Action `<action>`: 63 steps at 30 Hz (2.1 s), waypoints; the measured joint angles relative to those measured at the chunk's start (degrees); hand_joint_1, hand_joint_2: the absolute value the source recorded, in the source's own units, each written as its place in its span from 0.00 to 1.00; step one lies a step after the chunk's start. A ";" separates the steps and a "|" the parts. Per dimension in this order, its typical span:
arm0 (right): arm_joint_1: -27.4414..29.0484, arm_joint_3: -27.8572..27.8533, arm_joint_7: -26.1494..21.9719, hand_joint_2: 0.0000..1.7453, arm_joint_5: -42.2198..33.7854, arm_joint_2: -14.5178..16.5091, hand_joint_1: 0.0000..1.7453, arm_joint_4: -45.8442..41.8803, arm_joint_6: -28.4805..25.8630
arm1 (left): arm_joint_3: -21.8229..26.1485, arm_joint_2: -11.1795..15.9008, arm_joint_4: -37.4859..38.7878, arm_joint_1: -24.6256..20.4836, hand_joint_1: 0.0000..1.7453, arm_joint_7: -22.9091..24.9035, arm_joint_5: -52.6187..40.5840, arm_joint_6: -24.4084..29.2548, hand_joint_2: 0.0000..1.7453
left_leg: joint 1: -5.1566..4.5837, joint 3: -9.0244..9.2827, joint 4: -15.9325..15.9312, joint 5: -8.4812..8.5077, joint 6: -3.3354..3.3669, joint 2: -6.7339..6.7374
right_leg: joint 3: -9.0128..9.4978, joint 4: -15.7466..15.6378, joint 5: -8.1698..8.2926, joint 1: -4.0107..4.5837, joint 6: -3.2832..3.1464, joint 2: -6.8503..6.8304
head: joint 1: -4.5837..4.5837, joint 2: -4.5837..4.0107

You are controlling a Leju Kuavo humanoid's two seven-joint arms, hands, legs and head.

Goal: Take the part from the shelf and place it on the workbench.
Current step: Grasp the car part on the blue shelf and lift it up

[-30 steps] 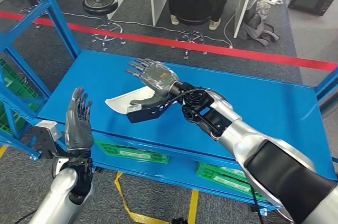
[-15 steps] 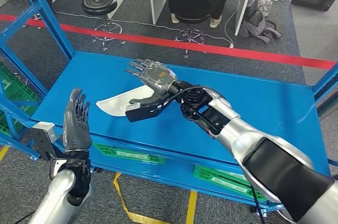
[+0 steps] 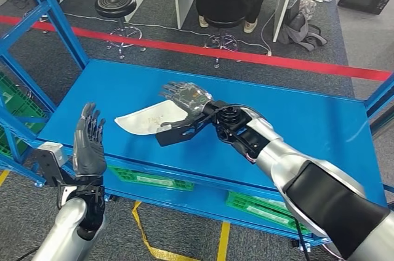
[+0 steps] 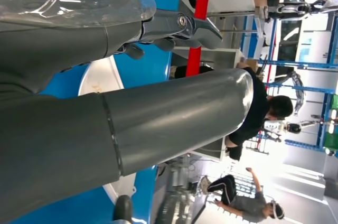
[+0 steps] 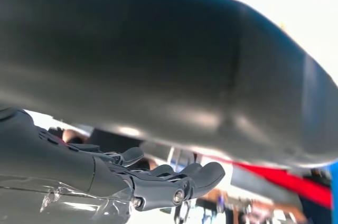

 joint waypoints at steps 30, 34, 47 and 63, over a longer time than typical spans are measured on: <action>0.79 1.06 -4.96 1.00 -3.01 -0.91 0.00 9.52 3.16 | 0.01 -1.07 2.43 -1.71 0.00 -2.35 0.94 -3.16 0.00 | -0.02 -0.01 0.06 -0.04 0.06 0.04 | 0.08 -0.12 0.02 -0.01 0.03 0.01 | 0.01 0.00; 0.40 1.07 -4.93 1.00 -3.06 -0.91 0.00 9.84 2.79 | 0.00 -1.25 2.88 -1.78 0.00 -2.63 1.10 -3.39 0.00 | -0.02 -0.01 0.06 -0.04 0.06 0.04 | 0.09 -0.12 0.02 -0.01 0.03 0.01 | 0.01 0.00; 0.22 1.09 -4.28 1.00 -2.41 -0.91 0.00 10.63 -0.28 | 0.00 -1.63 4.13 -2.23 0.00 -2.95 1.18 -3.72 0.00 | -0.02 -0.01 0.06 -0.04 0.06 0.04 | 0.09 -0.12 0.02 -0.01 0.03 0.01 | 0.01 0.00; 0.24 1.50 -3.64 1.00 0.08 -0.91 0.06 11.18 -1.86 | 0.00 -2.27 4.57 -3.05 0.00 -3.25 1.19 -3.80 0.00 | -0.02 -0.01 0.06 -0.04 0.06 0.04 | 0.09 -0.12 0.02 -0.01 0.03 0.01 | 0.00 0.00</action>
